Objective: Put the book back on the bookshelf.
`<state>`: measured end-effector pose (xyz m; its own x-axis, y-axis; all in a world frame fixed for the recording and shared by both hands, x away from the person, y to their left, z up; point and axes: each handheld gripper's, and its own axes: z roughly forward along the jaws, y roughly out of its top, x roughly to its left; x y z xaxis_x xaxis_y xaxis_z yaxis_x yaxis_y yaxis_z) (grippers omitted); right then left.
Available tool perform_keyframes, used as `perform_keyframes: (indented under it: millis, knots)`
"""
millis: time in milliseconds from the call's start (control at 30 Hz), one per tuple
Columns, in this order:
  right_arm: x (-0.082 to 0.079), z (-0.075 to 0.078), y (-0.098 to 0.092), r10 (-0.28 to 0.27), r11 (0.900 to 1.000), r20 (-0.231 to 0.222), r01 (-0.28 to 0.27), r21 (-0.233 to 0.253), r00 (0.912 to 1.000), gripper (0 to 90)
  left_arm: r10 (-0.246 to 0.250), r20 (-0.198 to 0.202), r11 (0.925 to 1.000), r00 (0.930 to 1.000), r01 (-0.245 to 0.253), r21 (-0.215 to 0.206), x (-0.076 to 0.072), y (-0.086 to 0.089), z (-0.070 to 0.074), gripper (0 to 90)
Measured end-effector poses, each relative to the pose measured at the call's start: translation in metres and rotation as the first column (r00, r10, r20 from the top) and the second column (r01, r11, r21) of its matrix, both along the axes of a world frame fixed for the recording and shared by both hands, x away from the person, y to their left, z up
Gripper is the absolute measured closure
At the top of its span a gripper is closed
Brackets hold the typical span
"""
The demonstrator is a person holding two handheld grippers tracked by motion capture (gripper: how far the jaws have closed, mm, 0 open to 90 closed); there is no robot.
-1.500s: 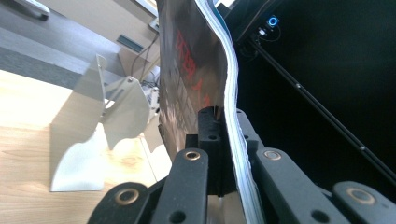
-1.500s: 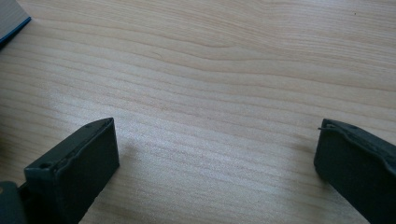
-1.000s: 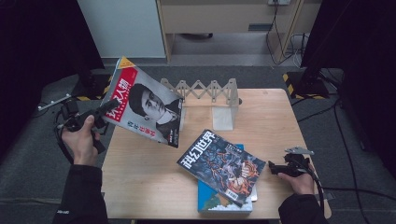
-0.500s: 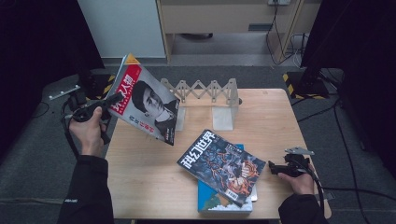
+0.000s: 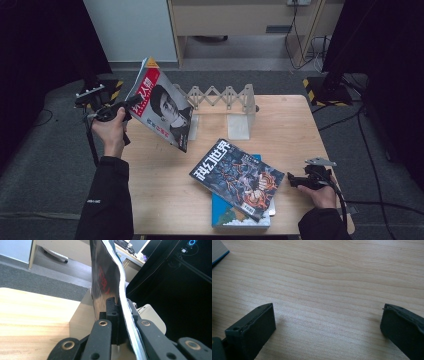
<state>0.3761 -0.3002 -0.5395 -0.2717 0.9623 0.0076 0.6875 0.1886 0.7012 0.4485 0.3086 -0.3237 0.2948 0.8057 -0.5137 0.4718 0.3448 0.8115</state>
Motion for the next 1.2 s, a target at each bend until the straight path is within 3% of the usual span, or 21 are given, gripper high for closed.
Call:
perform_keyframes:
  millis: [233, 500, 900, 1200]
  knots:
    - [0.0, 0.0, 0.0, -0.001, 1.0, 0.0, 0.001, 0.0, 1.0, 0.2, 0.01, 0.006, 0.9976, 0.9999, -0.01, 0.068, 0.007, -0.013, 0.0, 85.9]
    - [0.0, 0.0, 0.0, -0.001, 1.0, 0.0, 0.001, 0.0, 1.0, 0.2, 0.012, 0.013, 0.9893, 0.9998, -0.014, 0.145, 0.015, -0.028, 0.002, 85.8]
    - [0.0, 0.0, 0.0, 0.0, 1.0, 0.001, 0.0, 0.0, 1.0, 0.2, 0.005, -0.005, 0.9797, 1.0, -0.004, 0.2, 0.019, -0.038, -0.009, 85.8]
    - [0.0, 0.0, 0.0, -0.001, 1.0, 0.003, 0.001, 0.0, 1.0, 0.2, -0.024, -0.014, 0.9677, 0.9996, 0.026, 0.251, 0.016, -0.045, -0.012, 85.5]
